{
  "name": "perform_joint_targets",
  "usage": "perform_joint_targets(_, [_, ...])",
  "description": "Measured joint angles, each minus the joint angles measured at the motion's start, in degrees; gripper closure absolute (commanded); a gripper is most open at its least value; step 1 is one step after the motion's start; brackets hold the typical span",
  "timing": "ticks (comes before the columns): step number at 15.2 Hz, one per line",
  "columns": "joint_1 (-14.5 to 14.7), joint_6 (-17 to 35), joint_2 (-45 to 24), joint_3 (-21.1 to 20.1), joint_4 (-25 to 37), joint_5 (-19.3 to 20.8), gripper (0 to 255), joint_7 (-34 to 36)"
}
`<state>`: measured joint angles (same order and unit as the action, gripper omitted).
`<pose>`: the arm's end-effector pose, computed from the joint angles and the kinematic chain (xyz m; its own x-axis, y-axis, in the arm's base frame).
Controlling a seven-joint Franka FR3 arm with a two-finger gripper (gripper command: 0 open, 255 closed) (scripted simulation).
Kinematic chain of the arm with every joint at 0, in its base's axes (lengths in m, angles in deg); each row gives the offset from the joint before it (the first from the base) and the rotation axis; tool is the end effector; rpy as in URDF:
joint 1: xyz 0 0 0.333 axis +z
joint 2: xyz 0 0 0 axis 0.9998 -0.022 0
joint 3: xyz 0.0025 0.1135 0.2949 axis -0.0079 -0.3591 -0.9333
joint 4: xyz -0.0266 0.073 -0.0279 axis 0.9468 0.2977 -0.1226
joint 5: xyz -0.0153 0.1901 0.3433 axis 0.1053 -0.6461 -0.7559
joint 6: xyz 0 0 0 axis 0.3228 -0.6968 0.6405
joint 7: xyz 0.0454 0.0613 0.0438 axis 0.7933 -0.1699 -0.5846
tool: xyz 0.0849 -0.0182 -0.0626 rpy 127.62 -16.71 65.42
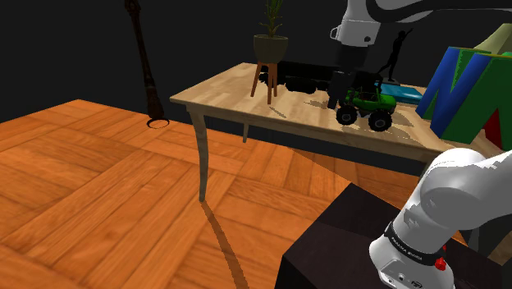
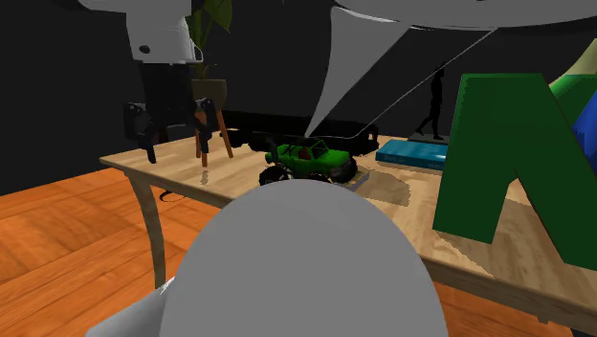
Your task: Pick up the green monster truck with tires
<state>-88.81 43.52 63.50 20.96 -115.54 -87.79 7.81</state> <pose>0.3248 -0.0093 0.5739 0.9889 0.1487 0.0073 0.1487 -0.9889 0.0082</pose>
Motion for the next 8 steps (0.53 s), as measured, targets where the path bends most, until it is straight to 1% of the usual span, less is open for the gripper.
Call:
perform_joint_targets(2, [-0.41, -0.05, -0.67, 0.20, 0.52, 0.31, 0, 0.24])
perform_joint_targets(4, [-1.86, 0.25, -3.49, 1.14, 2.41, 1.50, 0, 0.80])
perform_joint_targets(8, [-5.21, -0.90, -9.13, 3.50, 7.70, 4.23, 0, 1.99])
